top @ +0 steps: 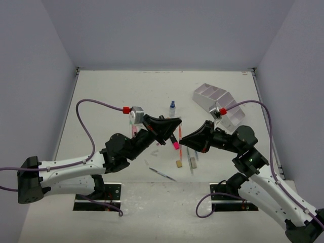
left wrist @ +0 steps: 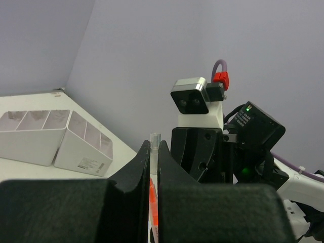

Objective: Sort the stationery into containers
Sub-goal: Close the pen cap on the pen.

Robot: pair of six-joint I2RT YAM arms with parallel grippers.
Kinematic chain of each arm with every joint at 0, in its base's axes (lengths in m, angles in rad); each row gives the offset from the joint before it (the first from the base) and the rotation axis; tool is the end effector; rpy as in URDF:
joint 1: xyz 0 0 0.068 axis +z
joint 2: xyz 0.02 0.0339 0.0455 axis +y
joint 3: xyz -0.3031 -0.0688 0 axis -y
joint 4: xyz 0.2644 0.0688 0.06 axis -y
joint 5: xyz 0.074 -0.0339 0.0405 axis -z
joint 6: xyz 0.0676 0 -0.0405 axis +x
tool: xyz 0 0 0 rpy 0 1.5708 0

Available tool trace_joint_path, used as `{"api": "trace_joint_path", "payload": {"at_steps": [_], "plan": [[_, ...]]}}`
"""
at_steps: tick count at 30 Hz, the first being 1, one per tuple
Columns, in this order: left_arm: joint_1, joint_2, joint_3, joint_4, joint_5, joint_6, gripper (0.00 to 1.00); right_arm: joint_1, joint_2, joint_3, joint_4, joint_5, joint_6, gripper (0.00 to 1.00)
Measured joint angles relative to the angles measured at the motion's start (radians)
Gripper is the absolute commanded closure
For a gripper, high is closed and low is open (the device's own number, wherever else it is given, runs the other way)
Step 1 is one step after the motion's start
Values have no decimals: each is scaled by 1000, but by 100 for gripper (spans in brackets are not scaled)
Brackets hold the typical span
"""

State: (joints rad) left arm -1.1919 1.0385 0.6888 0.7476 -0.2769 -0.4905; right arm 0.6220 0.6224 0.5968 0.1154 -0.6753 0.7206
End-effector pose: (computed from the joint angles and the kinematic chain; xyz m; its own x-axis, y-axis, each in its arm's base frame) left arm 0.1146 -0.2378 0.3943 -0.2506 -0.5955 -0.7633 0.7736 0.3508 -0.5277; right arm 0.1102 0.1310 0.3548 -0.5792 0.2184 -0.7854 -0.7700 0.1696 0.6151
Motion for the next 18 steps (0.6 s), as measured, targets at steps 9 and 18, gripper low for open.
{"api": "trace_joint_path", "payload": {"at_steps": [9,18], "plan": [[0,9,0,12,12,-15,100,0,-23,0,-4,8,0,100],[0,8,-9,16,5,-15,100,0,-22,1,-5,1,0,100]]}}
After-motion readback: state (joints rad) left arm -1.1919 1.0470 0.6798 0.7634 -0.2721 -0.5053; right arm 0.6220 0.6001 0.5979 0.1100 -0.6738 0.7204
